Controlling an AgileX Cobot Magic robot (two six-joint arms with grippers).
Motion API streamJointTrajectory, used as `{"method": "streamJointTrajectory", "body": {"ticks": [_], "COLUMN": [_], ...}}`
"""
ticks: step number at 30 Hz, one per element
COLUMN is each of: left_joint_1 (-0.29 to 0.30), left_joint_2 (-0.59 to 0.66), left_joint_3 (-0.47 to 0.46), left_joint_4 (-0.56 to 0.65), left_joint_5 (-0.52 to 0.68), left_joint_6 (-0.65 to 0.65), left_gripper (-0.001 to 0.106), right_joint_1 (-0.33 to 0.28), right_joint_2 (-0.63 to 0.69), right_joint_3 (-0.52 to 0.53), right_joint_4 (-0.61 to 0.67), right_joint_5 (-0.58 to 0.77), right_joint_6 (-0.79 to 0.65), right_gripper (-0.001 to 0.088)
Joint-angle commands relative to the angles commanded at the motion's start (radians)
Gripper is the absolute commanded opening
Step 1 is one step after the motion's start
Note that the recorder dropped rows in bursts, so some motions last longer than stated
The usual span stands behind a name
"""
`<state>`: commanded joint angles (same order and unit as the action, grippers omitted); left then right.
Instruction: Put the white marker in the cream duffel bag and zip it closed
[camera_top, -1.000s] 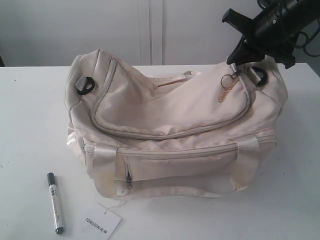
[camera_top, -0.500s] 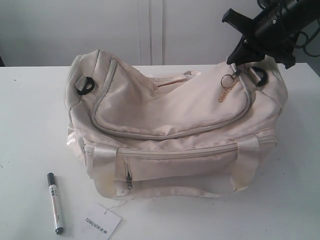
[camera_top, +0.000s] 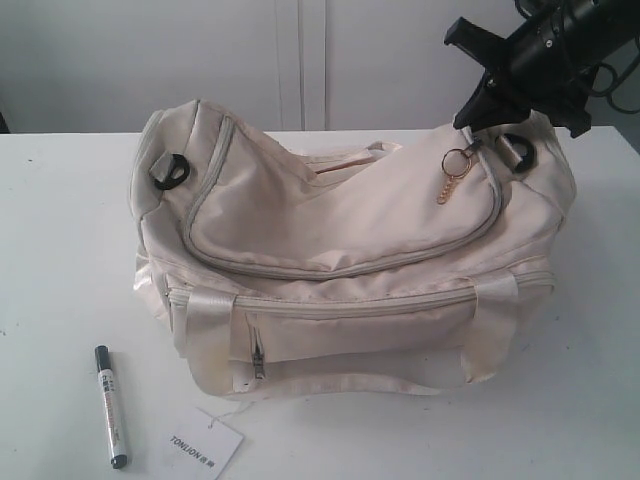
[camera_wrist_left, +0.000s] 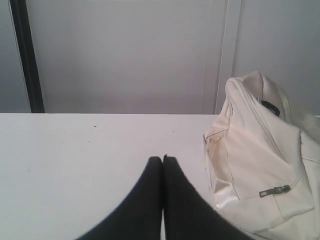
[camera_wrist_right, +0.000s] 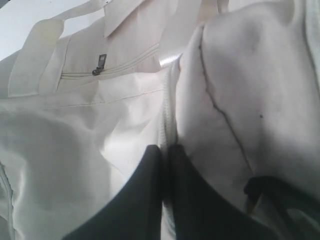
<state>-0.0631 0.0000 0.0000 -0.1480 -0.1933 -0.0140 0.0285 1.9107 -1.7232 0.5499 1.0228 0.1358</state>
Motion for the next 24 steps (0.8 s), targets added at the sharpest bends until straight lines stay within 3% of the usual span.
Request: {"method": "streamJointTrajectory", "body": {"ticks": [5,9,14,19,24], "left_joint_1": [0.0,0.0,0.0,0.0,0.0], "left_joint_2": [0.0,0.015,0.134,0.277,0.419], "left_joint_3": [0.0,-0.085,-0.238,-0.358,-0.459], "left_joint_4": [0.0,0.011,0.07,0.067,0.056], "left_joint_5": [-0.045,0.084,0.22,0.258,0.37], "left_joint_6": [-0.019,-0.014,-0.01,-0.01,-0.01], "left_gripper": [0.0,0.0,0.0,0.0,0.0], "right_joint_1": [0.0,0.0,0.0,0.0,0.0], "right_joint_2": [0.0,0.0,0.0,0.0,0.0], "right_joint_3": [0.0,0.0,0.0,0.0,0.0], "right_joint_4": [0.0,0.0,0.0,0.0,0.0], "right_joint_5": [0.0,0.0,0.0,0.0,0.0], "right_joint_6": [0.0,0.0,0.0,0.0,0.0], "right_gripper": [0.0,0.0,0.0,0.0,0.0]}}
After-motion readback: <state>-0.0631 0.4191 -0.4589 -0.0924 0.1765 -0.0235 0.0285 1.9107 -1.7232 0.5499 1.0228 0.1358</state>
